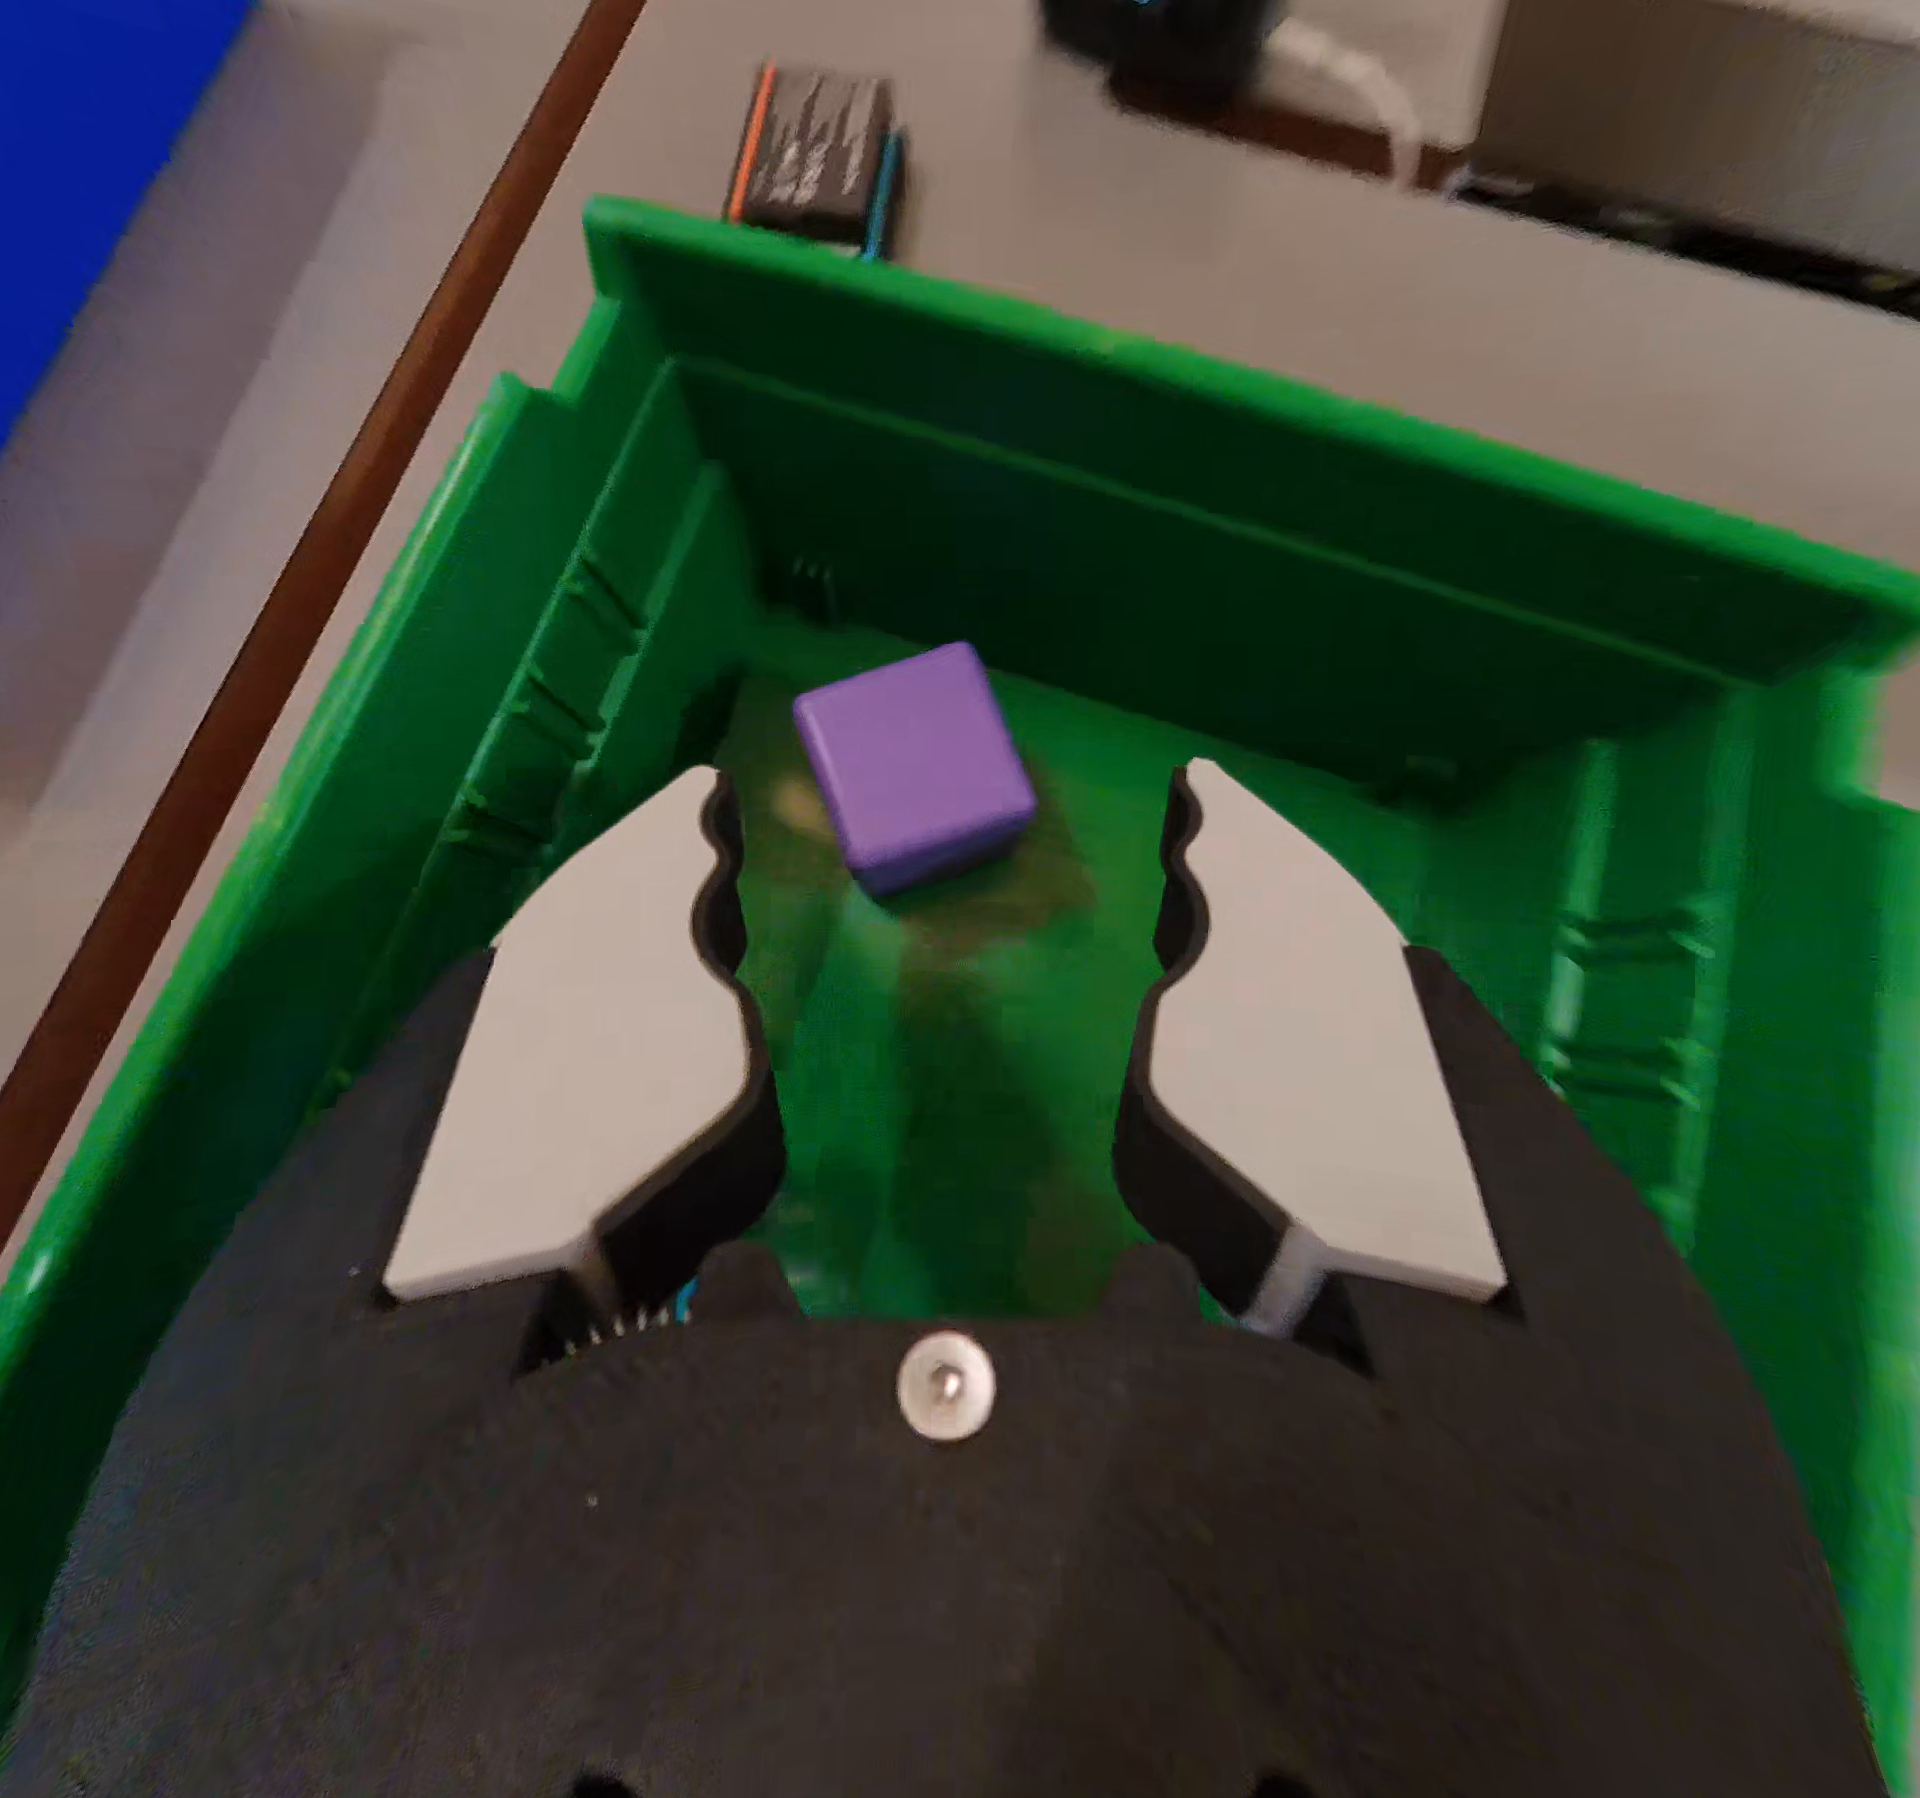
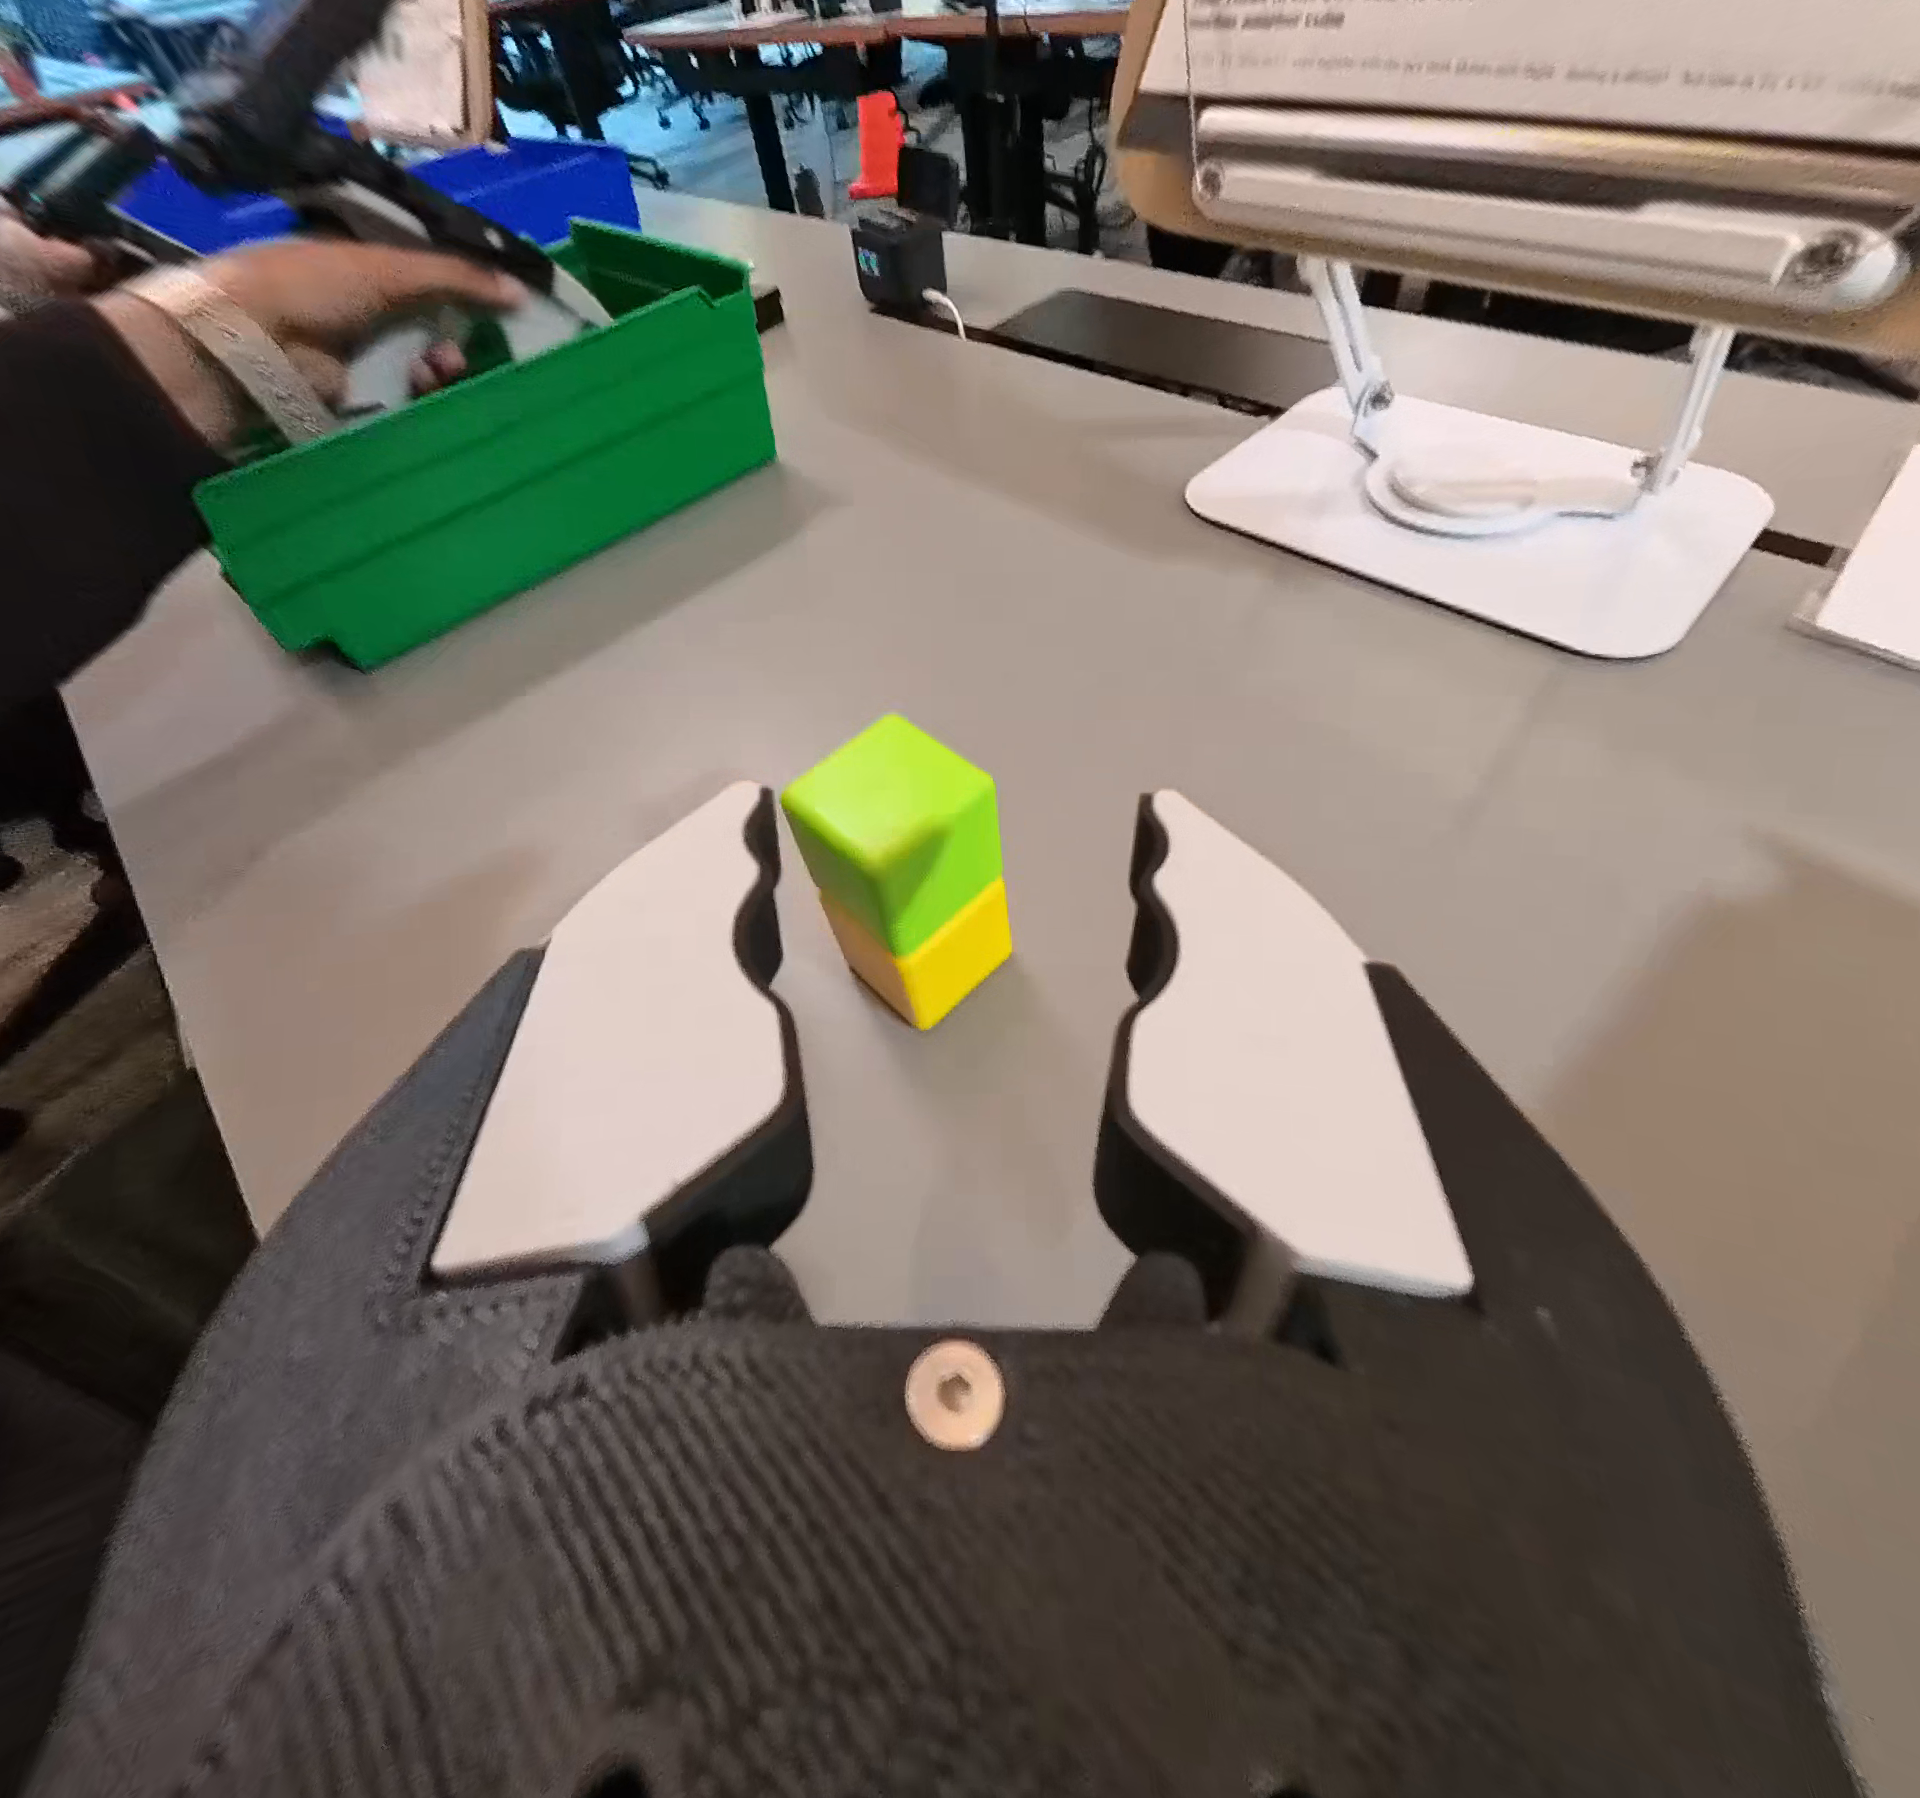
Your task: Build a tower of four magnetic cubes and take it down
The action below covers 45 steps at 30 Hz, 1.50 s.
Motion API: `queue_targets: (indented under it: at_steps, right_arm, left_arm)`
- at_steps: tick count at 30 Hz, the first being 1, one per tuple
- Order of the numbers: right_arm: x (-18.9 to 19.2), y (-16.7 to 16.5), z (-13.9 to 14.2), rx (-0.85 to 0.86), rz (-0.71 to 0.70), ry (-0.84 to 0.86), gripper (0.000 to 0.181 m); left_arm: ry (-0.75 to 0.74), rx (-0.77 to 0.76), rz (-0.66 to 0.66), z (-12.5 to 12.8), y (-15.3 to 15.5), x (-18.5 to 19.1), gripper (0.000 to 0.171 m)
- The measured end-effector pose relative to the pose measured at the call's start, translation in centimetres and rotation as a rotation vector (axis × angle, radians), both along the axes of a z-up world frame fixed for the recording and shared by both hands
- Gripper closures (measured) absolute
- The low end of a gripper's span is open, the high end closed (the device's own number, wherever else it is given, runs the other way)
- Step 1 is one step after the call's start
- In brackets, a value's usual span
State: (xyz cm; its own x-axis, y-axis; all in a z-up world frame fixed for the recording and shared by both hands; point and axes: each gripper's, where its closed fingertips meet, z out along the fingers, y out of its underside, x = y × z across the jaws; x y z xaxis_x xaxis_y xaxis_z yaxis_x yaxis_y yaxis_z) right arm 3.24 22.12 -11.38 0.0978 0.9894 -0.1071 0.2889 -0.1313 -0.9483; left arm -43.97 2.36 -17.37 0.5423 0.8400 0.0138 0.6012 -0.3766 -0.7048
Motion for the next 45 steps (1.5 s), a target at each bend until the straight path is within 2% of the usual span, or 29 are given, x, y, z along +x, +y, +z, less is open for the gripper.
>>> queue_targets:
  at_steps: [4,7,10,13,16,21,23,25,28,31,35,40,45]
  right_arm:
    - [-0.6,0.5,1.2,0.025,0.009,0.03,0.116]
    - [-0.7,0.8,2.0,0.017,0.011,0.055,0.116]
    - [-0.5,1.2,2.6,0.0,0.008,0.081,0.118]
    - [-0.2,1.6,2.3,0.002,-0.004,0.081,0.12]
    - [-0.4,1.6,1.4,0.006,0.006,0.073,0.121]
    - [-1.0,2.5,0.0,0.035,-0.016,0.052,0.122]
    - [-0.8,2.2,0.0,0.0,-0.01,0.061,0.122]
    - [-0.2,2.2,0.0,-0.017,-0.01,0.067,0.123]
    - [0.3,2.3,-0.4,-0.071,0.002,0.05,0.121]
    - [0.4,2.3,-1.5,-0.124,0.021,0.024,0.121]
    - [0.7,2.4,-3.1,-0.118,0.026,-0.02,0.122]
    - [0.9,2.4,-3.7,-0.115,0.03,-0.03,0.126]
    - [1.1,2.3,-4.6,-0.162,0.04,-0.044,0.127]
  left_arm:
    - [-0.052,-0.054,0.031,-2.4,0.7,-1.3,0.093]
    - [-0.084,-0.105,0.047,-3.8,0.8,-1.9,0.101]
    - [-0.078,-0.095,0.082,-3.9,0.6,-2.4,0.118]
    - [-0.076,-0.03,0.071,-3.2,0.8,-2.0,0.12]
    - [-0.032,0.064,-0.002,-0.3,1.6,-0.5,0.121]
    - [0.199,0.185,-0.23,8.6,4.7,5.3,0.121]
    - [0.262,0.189,-0.371,12.2,6.8,9.1,0.121]
    - [0.31,0.257,-0.547,15.3,9.4,14.3,0.121]
    - [0.255,0.339,-0.763,17.1,12.7,22.0,0.122]
    - [0.199,0.345,-0.984,16.4,15.3,29.1,0.121]
    - [0.167,0.288,-1.26,13.3,17.4,36.1,0.121]
    - [0.156,0.189,-1.433,8.8,19.0,39.4,0.121]
    - [0.095,0.222,-1.744,7.6,18.1,43.2,0.12]
